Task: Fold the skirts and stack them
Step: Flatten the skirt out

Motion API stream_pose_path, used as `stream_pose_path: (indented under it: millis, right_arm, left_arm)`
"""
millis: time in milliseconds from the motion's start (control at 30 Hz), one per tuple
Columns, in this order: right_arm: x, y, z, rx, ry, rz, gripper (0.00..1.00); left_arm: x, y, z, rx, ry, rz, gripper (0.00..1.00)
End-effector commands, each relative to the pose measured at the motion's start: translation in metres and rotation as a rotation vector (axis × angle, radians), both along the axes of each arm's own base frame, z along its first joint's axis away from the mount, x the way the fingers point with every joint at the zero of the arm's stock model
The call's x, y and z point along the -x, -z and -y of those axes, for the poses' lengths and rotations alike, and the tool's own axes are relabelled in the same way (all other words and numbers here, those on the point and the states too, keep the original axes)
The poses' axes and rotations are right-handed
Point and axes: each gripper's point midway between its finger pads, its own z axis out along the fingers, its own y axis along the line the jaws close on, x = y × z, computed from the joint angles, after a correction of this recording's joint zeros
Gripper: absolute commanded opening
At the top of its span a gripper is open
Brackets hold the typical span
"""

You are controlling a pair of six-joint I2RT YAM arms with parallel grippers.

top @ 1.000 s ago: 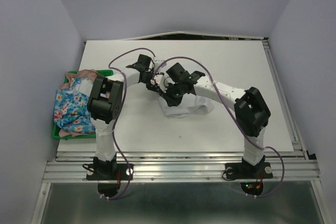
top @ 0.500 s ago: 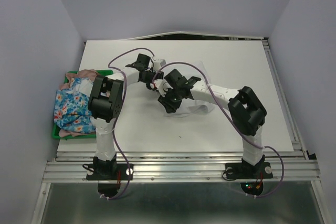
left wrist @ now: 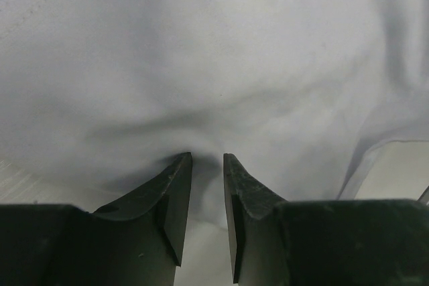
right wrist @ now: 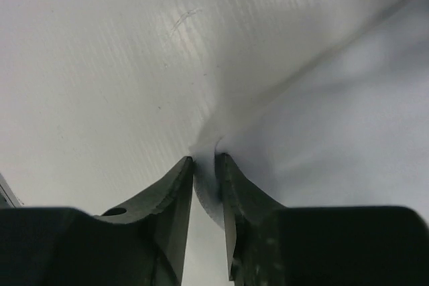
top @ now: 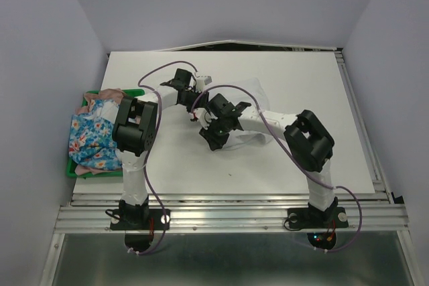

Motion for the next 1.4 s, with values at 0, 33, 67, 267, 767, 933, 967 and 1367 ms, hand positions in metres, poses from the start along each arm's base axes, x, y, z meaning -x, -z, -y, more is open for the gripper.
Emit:
stream_pose_path:
  millis: [0, 33, 67, 267, 767, 933, 967, 1367]
  right_arm:
    - [0.015, -0.011, -0.009, -0.038, -0.055, 0.025, 0.28]
    - [0.015, -0.018, -0.009, -0.049, -0.062, 0.04, 0.21]
    - [0.018, -0.022, -0.012, -0.054, -0.076, 0.049, 0.17]
    - [0.019, -0.047, -0.012, -0.066, -0.125, 0.133, 0.01]
    - [0.011, -0.129, 0.027, -0.065, -0.253, 0.501, 0.01]
    - [0.026, -0.125, 0.035, -0.073, -0.317, 0.552, 0.01]
    - [0.03, -0.125, 0.032, -0.081, -0.325, 0.552, 0.06]
    - [0.025, -0.168, 0.001, -0.181, -0.138, 0.46, 0.67]
  left_arm:
    - [0.0, 0.023, -0.009, -0.06, -0.004, -0.026, 0.37]
    - [0.001, 0.024, -0.009, -0.063, -0.006, -0.031, 0.37]
    - [0.001, 0.025, -0.01, -0.064, -0.007, -0.034, 0.36]
    - [-0.001, 0.033, -0.015, -0.094, -0.009, -0.047, 0.34]
    - [-0.012, 0.052, -0.026, -0.177, -0.037, -0.083, 0.27]
    - [-0.015, 0.052, -0.027, -0.189, -0.038, -0.082, 0.26]
    - [-0.014, 0.052, -0.027, -0.188, -0.037, -0.084, 0.26]
    - [-0.012, 0.007, -0.015, -0.088, 0.004, 0.006, 0.39]
